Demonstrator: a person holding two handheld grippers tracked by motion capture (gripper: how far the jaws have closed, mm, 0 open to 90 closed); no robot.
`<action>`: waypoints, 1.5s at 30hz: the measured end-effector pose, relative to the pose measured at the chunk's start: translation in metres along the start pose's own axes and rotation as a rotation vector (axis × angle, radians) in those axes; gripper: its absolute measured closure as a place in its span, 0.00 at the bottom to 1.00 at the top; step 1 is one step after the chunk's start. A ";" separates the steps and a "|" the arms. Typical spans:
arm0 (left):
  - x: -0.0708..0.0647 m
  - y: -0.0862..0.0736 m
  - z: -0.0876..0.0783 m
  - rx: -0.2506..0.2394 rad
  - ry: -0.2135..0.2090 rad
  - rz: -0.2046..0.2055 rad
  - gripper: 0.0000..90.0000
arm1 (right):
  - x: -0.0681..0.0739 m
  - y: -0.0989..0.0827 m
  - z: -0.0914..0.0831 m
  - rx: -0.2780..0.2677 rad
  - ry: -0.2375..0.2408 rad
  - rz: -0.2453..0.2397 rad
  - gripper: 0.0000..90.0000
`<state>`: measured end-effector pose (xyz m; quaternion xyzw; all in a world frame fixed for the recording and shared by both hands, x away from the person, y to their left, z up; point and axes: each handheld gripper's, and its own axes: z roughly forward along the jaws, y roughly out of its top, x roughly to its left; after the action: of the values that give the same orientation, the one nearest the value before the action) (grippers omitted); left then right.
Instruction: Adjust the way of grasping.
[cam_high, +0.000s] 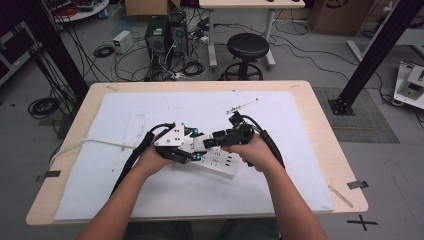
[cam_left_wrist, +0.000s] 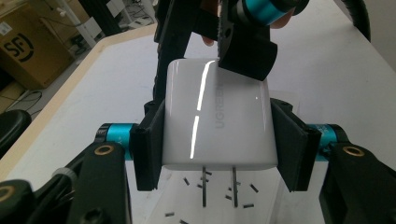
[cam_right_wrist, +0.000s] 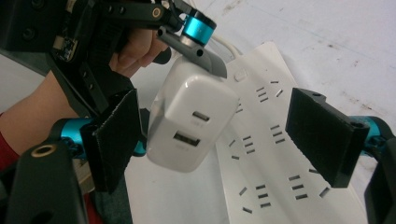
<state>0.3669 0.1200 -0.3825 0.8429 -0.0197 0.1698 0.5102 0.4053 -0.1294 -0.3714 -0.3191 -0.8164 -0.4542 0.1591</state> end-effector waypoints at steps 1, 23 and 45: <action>0.000 0.000 0.000 0.000 0.000 0.000 0.47 | 0.000 0.000 0.000 0.000 0.000 0.000 0.21; -0.003 0.004 -0.001 0.008 0.027 0.048 0.47 | -0.006 0.000 0.017 -0.027 0.122 0.055 0.43; -0.004 0.005 0.000 0.021 0.043 0.074 0.47 | -0.007 0.000 0.021 -0.023 0.185 0.089 0.61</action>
<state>0.3622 0.1176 -0.3797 0.8431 -0.0380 0.2070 0.4949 0.4108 -0.1143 -0.3862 -0.3134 -0.7780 -0.4836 0.2502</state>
